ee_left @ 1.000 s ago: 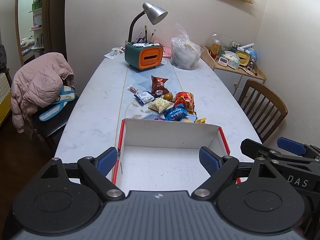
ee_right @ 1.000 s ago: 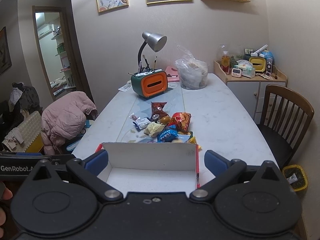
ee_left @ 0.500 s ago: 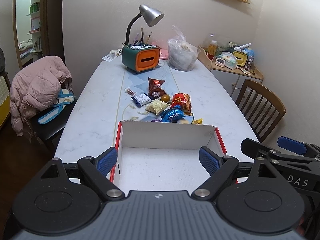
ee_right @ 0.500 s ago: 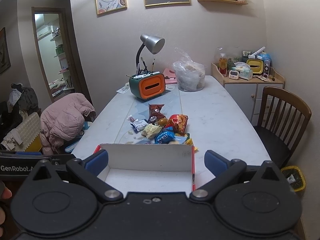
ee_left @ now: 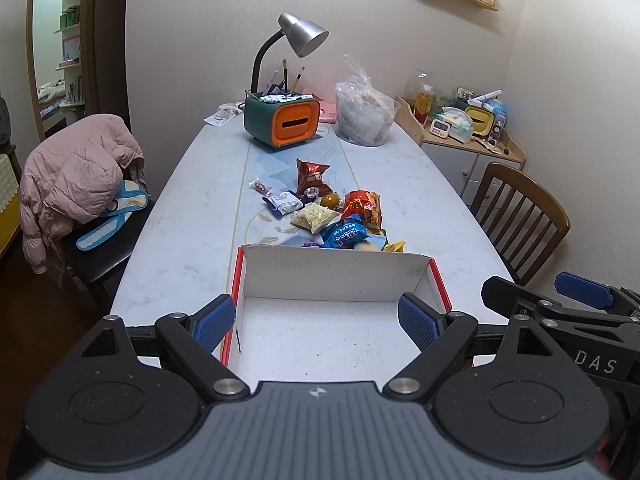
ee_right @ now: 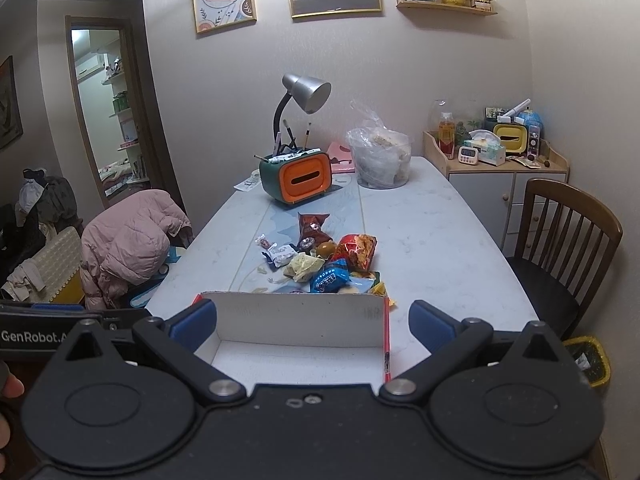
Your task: Organize snacks
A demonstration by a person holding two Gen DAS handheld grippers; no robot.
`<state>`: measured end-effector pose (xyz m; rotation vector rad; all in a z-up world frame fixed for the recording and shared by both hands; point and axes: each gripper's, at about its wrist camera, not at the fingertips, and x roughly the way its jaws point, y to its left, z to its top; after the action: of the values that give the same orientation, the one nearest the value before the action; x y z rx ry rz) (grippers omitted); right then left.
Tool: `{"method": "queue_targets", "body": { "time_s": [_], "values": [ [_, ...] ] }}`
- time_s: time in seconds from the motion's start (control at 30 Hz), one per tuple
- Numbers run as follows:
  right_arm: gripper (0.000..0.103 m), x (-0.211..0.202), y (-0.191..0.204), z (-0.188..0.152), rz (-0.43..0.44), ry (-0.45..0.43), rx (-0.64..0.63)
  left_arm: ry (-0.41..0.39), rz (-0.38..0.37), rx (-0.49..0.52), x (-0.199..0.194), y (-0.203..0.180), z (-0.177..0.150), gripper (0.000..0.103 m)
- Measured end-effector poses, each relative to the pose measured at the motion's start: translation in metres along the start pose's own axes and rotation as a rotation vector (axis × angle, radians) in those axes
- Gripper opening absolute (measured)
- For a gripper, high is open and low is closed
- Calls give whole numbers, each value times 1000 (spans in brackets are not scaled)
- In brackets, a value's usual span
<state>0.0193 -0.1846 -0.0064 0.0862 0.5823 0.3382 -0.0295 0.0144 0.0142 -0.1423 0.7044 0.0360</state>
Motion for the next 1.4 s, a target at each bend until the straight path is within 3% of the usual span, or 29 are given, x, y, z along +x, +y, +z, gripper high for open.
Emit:
{"method": "queue_targets", "body": {
  "time_s": [0.5, 0.8, 1.13, 1.4],
  "values": [
    [103, 14, 4, 5, 21, -2, -39, 22, 3, -38, 17, 4, 7, 89],
    [103, 42, -4, 11, 56, 7, -89, 99, 56, -30, 55, -1, 25, 89],
    [103, 90, -43, 52, 107, 103, -37, 156, 99, -5, 88, -1, 70, 89],
    [100, 138, -77, 94, 135, 236, -7, 214, 100, 4, 121, -5, 121, 89]
  ]
}}
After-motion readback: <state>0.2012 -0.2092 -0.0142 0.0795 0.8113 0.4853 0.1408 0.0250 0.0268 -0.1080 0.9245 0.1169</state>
